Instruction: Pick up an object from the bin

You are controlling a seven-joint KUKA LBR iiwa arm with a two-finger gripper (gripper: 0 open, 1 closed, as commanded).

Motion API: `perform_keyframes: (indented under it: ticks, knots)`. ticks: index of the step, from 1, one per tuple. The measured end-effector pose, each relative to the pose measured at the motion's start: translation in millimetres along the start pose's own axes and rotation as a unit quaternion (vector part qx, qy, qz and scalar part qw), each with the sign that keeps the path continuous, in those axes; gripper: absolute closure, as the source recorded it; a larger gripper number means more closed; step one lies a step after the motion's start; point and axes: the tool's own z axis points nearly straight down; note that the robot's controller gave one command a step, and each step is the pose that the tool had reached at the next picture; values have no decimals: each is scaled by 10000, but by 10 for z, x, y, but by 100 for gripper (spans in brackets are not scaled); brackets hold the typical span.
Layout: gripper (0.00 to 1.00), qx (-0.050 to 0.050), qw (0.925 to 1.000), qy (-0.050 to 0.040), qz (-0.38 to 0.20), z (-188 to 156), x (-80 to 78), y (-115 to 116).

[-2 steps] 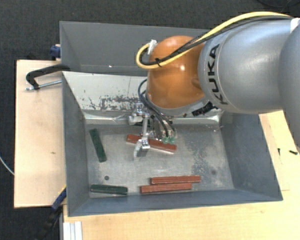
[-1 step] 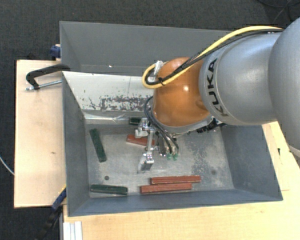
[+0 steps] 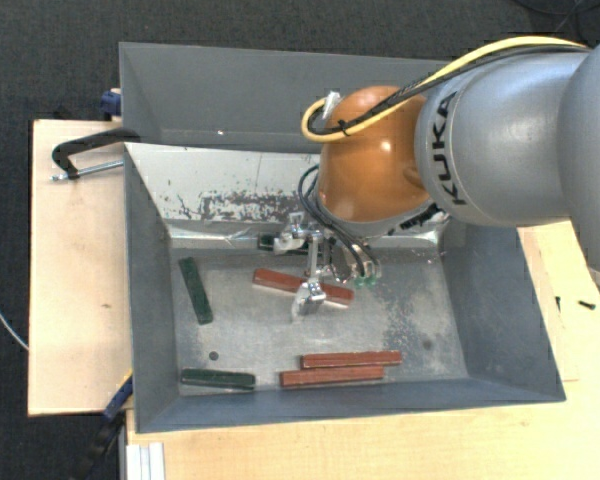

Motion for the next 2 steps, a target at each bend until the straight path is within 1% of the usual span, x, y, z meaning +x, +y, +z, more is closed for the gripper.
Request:
perform_keyframes:
  ticks: [1, 2]
  knots:
    - [100, 7, 9975, 40, 701, 574, -151, -84]
    - [100, 6, 9975, 36, 702, 574, -152, -84]
